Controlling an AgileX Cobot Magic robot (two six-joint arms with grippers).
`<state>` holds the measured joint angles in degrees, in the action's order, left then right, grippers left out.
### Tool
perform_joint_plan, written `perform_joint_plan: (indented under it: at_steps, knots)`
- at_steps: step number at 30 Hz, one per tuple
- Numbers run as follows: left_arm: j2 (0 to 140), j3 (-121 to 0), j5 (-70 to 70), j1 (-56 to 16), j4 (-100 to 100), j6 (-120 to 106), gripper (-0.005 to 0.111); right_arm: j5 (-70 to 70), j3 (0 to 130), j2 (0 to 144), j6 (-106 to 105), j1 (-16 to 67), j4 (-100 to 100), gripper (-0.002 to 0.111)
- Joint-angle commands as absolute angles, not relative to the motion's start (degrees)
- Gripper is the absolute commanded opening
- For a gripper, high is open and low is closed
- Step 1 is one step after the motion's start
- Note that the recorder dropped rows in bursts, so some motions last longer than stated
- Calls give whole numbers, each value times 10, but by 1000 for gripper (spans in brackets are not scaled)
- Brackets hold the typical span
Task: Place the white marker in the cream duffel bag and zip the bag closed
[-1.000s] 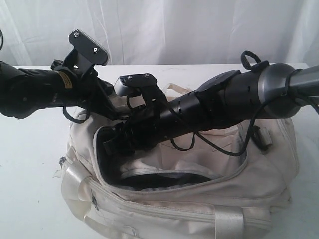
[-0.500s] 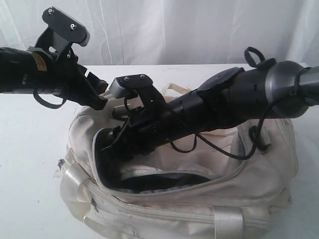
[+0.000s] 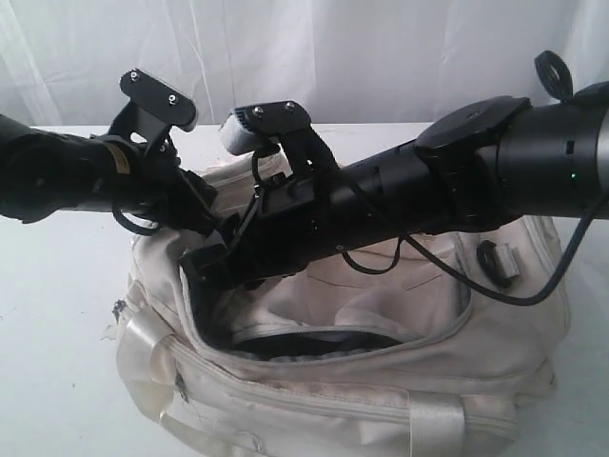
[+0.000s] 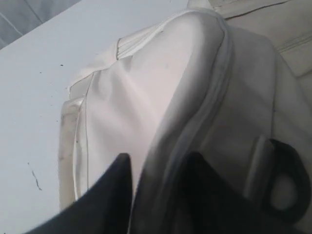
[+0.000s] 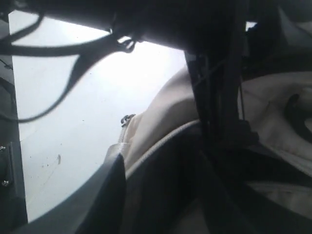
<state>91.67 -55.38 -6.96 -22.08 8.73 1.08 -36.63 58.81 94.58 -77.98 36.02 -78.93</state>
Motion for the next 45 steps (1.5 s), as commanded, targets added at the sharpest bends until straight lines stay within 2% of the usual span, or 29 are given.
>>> perform_joint_plan:
  at_steps: [1, 17, 26, 36, 45]
  knots:
    - [947, -555, -93, -218, 86, 16, 1, -372, 586, 941, -778, 362, -783, 44]
    - [830, -555, -47, -218, 76, 59, 1, -322, 586, 981, -782, 362, -774, 44]
    - [760, -555, -25, -218, 76, 108, 1, -363, 587, 985, -820, 372, -841, 44]
    - [752, -555, -7, -219, 76, 122, 1, -378, 588, 990, -948, 416, -992, 44]
    - [752, -555, -9, -219, 75, 131, 1, -318, 588, 1056, -951, 418, -998, 40]
